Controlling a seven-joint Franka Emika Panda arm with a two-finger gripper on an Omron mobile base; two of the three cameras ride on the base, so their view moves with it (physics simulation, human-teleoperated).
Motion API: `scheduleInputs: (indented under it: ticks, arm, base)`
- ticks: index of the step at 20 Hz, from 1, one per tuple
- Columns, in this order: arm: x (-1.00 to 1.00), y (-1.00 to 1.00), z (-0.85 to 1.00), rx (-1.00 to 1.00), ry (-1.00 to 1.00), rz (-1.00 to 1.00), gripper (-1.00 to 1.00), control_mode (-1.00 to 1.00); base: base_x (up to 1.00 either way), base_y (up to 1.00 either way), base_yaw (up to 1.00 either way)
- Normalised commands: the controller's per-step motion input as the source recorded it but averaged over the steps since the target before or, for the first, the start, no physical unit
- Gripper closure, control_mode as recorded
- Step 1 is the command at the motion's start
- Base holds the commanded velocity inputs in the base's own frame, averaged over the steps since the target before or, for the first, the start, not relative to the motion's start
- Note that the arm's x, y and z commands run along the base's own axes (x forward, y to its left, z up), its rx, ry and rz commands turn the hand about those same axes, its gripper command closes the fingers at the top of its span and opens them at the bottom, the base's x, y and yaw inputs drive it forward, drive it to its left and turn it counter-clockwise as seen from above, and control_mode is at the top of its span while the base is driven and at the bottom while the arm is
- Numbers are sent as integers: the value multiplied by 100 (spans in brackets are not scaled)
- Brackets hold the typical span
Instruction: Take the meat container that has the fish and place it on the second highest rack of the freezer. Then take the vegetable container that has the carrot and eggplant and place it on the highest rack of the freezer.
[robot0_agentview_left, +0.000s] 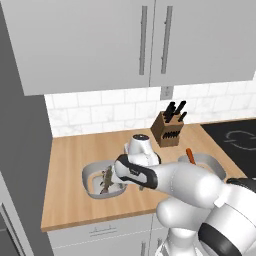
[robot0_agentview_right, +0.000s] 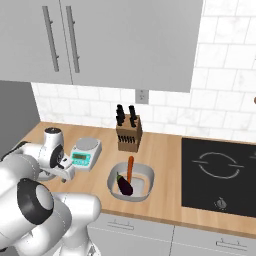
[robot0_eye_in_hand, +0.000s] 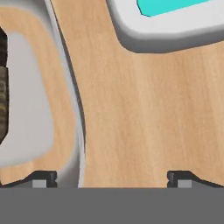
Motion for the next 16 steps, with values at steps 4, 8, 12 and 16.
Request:
scheduleInputs:
  ticks: [4, 8, 12, 16]
  arm:
    - [0, -9, 0, 0, 0, -7, -100, -100]
    - [0, -10, -4, 0, 0, -4, -100, -100]
    - [0, 12, -9, 0, 0, 0, -100, -100]
    - [0, 45, -7, 0, 0, 0, -100, -100]
  base:
    - [0, 0, 0]
    - [0, 0, 0]
    - [0, 0, 0]
    - [0, 0, 0]
